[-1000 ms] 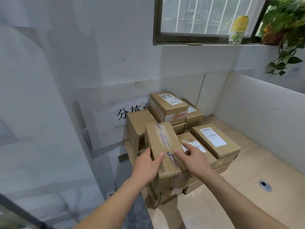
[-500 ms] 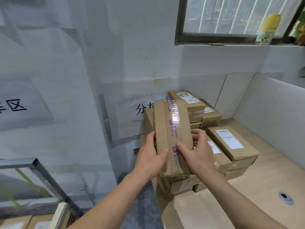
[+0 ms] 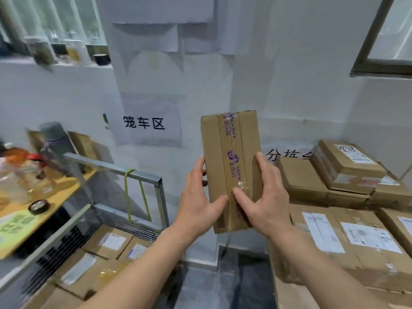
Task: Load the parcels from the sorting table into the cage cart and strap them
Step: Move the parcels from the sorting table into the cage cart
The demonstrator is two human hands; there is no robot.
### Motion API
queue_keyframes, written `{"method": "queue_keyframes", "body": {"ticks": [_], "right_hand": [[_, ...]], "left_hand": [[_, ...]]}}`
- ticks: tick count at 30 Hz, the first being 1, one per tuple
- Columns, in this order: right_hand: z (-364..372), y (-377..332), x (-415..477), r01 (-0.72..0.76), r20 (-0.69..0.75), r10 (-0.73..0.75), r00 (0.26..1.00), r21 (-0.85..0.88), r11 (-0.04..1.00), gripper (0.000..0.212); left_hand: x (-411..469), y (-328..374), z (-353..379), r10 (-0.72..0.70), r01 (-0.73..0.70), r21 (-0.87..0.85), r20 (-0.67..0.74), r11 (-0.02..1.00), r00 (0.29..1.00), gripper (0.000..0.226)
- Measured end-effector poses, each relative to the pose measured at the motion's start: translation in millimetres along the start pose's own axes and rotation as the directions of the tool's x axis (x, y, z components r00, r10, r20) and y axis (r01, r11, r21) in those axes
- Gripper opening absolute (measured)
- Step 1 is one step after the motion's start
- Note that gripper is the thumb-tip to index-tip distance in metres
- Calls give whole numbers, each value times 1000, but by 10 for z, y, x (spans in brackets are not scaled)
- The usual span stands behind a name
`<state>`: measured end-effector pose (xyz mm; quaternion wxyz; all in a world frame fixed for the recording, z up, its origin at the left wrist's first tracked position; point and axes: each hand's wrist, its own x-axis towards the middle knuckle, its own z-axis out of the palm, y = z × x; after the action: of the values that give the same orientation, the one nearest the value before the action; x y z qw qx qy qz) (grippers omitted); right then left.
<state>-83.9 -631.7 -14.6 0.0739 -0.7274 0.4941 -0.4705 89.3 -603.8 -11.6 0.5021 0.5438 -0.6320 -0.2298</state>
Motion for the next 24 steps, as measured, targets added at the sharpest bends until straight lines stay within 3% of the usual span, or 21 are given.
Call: {"method": "queue_keyframes", "body": {"ticks": [6, 13, 24], "right_hand": [[868, -717, 88, 105, 97, -119, 988, 135, 985, 85], [1912, -1566, 43, 185, 199, -225, 954, 202, 962, 84], [3314, -2115, -44, 207, 458, -270, 847, 184, 961, 77]], "left_hand": [[-223, -429, -974, -69, 75, 18, -227, 997, 971, 70], [-508, -1019, -2070, -145, 172, 35, -392, 984, 908, 65], [-745, -2137, -2893, -382, 381, -98, -452, 919, 806, 64]]}}
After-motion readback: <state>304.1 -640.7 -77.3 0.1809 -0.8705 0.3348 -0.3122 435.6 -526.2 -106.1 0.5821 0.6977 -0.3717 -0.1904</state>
